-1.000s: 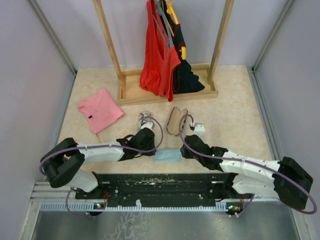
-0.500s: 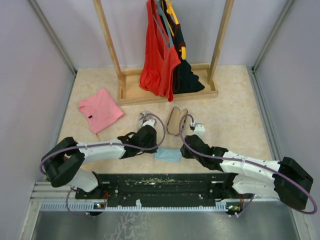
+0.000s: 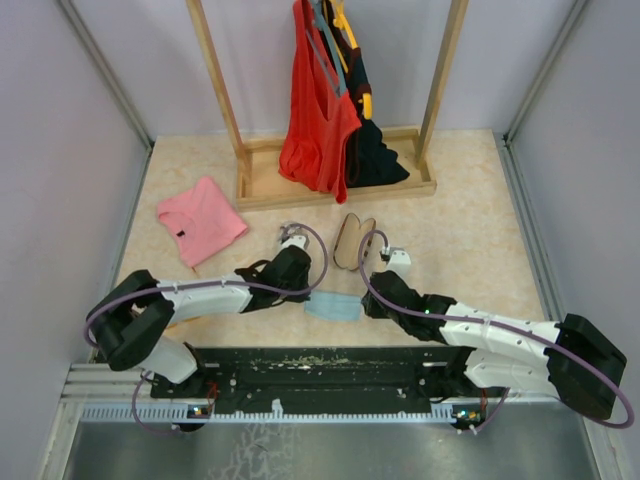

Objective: Organize the sunglasses
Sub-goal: Fold the glasses cleaning cloth at the center of the board.

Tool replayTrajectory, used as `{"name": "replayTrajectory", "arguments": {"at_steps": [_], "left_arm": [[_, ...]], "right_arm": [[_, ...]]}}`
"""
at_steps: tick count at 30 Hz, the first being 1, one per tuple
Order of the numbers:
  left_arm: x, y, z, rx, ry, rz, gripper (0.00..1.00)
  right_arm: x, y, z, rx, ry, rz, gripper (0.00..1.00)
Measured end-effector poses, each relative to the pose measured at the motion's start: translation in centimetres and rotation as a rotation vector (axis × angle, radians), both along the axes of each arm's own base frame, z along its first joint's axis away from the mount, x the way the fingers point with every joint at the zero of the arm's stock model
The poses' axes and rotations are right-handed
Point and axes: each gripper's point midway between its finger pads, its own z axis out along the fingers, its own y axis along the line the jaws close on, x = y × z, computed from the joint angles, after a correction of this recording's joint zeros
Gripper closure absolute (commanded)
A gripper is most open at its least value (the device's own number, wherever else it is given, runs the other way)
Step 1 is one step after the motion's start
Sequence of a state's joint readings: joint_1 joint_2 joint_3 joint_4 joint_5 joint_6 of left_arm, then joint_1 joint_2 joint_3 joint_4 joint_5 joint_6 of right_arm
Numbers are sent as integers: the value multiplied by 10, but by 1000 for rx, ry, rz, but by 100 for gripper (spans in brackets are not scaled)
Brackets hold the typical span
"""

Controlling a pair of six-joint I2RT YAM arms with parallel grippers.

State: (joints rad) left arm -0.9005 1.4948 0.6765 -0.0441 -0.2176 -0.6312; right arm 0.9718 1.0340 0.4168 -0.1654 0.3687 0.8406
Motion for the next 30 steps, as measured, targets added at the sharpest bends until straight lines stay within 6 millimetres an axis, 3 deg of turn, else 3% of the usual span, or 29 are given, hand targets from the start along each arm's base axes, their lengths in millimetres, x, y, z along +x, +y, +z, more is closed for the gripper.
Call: {"name": "replayTrajectory", "arguments": {"at_steps": [4, 9, 15, 18, 23, 27, 30], "left_arm": [[2, 3, -1, 10, 0, 10, 69], [4, 10, 0, 28, -8, 30, 58], [10, 17, 36, -17, -88, 65, 49], [15, 15, 53, -60, -128, 66, 48], [12, 14, 45, -60, -108, 45, 52], [8, 14, 39, -53, -88, 34, 51], [10, 12, 41, -58, -94, 28, 52]], "right_arm": [[0, 0, 0, -1, 0, 1, 85], [0, 0, 1, 0, -3, 2, 85], [0, -4, 7, -1, -15, 0, 73], [3, -9, 7, -15, -7, -10, 70], [15, -16, 12, -71, 5, -32, 69], [38, -19, 33, -71, -20, -56, 68], [55, -22, 48, -52, -40, -79, 61]]}}
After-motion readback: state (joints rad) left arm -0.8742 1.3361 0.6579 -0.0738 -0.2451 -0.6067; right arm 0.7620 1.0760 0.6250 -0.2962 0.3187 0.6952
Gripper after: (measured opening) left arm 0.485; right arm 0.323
